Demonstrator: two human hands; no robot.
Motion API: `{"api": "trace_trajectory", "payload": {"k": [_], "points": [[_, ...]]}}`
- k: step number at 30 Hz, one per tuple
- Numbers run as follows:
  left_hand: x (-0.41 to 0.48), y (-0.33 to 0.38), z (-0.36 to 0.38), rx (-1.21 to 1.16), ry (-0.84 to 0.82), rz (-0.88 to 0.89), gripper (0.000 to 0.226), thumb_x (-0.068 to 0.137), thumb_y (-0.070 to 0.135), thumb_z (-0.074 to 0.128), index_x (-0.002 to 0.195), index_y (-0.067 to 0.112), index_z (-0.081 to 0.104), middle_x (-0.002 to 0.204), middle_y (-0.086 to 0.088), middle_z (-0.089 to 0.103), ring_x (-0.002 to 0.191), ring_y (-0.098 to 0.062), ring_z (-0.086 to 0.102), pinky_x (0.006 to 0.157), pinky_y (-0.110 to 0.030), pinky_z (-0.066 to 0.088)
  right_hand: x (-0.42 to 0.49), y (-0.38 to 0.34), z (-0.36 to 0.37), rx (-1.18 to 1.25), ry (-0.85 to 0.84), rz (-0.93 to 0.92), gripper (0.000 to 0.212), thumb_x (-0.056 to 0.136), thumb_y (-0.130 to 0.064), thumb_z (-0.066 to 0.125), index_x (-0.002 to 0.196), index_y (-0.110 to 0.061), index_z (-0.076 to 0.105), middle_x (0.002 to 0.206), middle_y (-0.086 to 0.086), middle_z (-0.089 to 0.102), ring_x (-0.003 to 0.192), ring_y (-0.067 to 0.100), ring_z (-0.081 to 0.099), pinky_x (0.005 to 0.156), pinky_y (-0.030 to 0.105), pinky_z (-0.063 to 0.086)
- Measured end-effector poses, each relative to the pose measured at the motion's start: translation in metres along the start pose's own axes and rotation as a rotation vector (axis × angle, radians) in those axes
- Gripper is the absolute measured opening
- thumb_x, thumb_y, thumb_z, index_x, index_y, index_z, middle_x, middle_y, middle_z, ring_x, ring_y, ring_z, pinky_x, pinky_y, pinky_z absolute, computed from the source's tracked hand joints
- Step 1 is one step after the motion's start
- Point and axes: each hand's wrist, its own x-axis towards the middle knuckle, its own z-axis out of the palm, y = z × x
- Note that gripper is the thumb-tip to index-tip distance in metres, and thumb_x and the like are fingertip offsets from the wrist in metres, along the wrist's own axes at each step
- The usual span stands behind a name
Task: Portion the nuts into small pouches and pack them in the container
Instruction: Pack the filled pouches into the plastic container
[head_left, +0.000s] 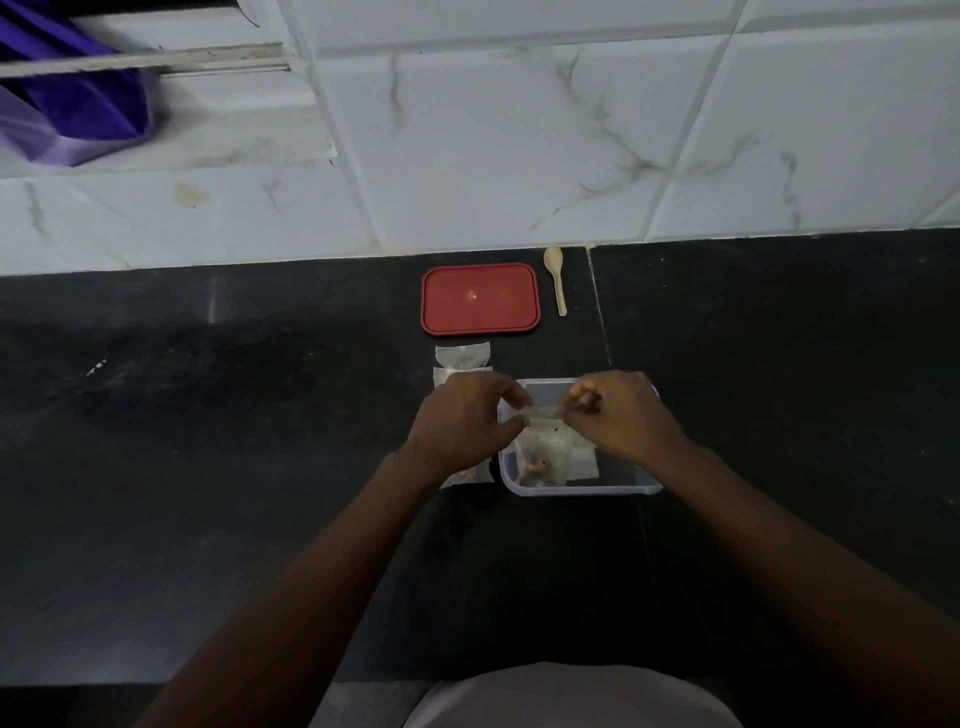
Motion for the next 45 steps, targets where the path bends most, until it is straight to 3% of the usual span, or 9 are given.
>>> {"api": "trace_trajectory", "payload": {"k": [7,10,14,17,25,34,40,43,45], "points": [[-0.002,-0.026,-0.036,-0.023,0.142,-0.18,0.014,0.09,0.038,0.073,0.104,0.034,0.073,0.094,0.024,0.066,0.074,0.004,0.064,0.073,-0.032,0.059,0.024,-0.057,-0.004,0.035,0.204,-0.185,0.008,0.089,-0.029,0.074,0.096,-0.029,0.077,0.084,-0.016,0.072,0.076,-0.002,0.066,0.073,0.026,0.057],[-0.003,-0.04,-0.048,0.045,0.103,-0.267,0.017,0.088,0.034,0.076,0.105,0.033,0.073,0.096,0.018,0.067,0.086,-0.004,0.066,0.08,-0.035,0.058,0.041,-0.077,0.007,-0.072,0.092,-0.244,0.011,0.085,-0.031,0.073,0.096,-0.029,0.077,0.081,-0.016,0.072,0.076,-0.002,0.066,0.083,0.033,0.056],[-0.004,-0.048,-0.052,0.177,-0.043,-0.332,0.016,0.086,0.035,0.077,0.1,0.034,0.068,0.106,0.011,0.07,0.092,-0.008,0.065,0.081,-0.034,0.057,0.051,-0.092,0.025,-0.419,-0.067,-0.273,0.02,0.084,-0.04,0.076,0.102,-0.033,0.076,0.096,-0.016,0.072,0.1,0.008,0.063,0.096,0.038,0.031],[-0.004,-0.052,-0.048,0.279,-0.165,-0.34,0.028,0.086,0.041,0.077,0.11,0.033,0.066,0.107,0.014,0.065,0.097,-0.008,0.062,0.082,-0.033,0.054,0.052,-0.097,0.039,-0.588,-0.171,-0.261,0.025,0.084,-0.046,0.073,0.108,-0.036,0.073,0.103,-0.015,0.068,0.112,0.014,0.054,0.103,0.045,0.027],[-0.003,-0.055,-0.039,0.358,-0.268,-0.261,0.017,0.091,0.033,0.073,0.107,0.032,0.069,0.108,0.011,0.066,0.105,-0.01,0.062,0.101,-0.042,0.05,0.049,-0.1,0.054,-0.702,-0.263,-0.196,0.017,0.09,-0.037,0.07,0.107,-0.033,0.073,0.109,-0.008,0.064,0.125,0.021,0.046,0.115,0.059,0.015],[-0.007,-0.05,-0.059,-0.055,-0.237,-0.185,0.01,0.09,0.021,0.076,0.097,0.026,0.072,0.099,0.011,0.069,0.095,-0.003,0.065,0.095,-0.036,0.057,0.042,-0.091,0.035,-0.425,-0.208,-0.216,0.01,0.092,-0.038,0.066,0.098,-0.039,0.074,0.098,-0.019,0.063,0.126,0.015,0.047,0.113,0.056,0.012],[0.0,-0.026,-0.083,-0.276,0.005,-0.056,0.007,0.088,0.019,0.079,0.095,0.02,0.079,0.086,0.007,0.078,0.081,-0.013,0.075,0.083,-0.036,0.063,0.032,-0.088,-0.008,-0.067,-0.078,-0.247,0.006,0.092,-0.036,0.068,0.094,-0.033,0.074,0.094,-0.017,0.072,0.101,0.004,0.06,0.105,0.044,0.029],[0.007,-0.004,-0.089,-0.419,0.013,-0.005,0.012,0.086,0.018,0.082,0.098,0.018,0.08,0.089,0.003,0.08,0.086,-0.022,0.076,0.086,-0.036,0.062,0.014,-0.087,-0.037,0.196,-0.06,-0.222,0.005,0.092,-0.026,0.07,0.089,-0.027,0.074,0.09,-0.011,0.074,0.087,0.004,0.069,0.093,0.035,0.051],[0.013,0.011,-0.087,-0.485,0.005,0.016,0.018,0.084,0.018,0.084,0.101,0.013,0.08,0.089,0.001,0.08,0.087,-0.023,0.077,0.086,-0.035,0.062,0.004,-0.082,-0.054,0.262,-0.031,-0.2,0.004,0.092,-0.022,0.071,0.09,-0.022,0.075,0.089,-0.008,0.075,0.085,0.005,0.07,0.085,0.029,0.053]]}}
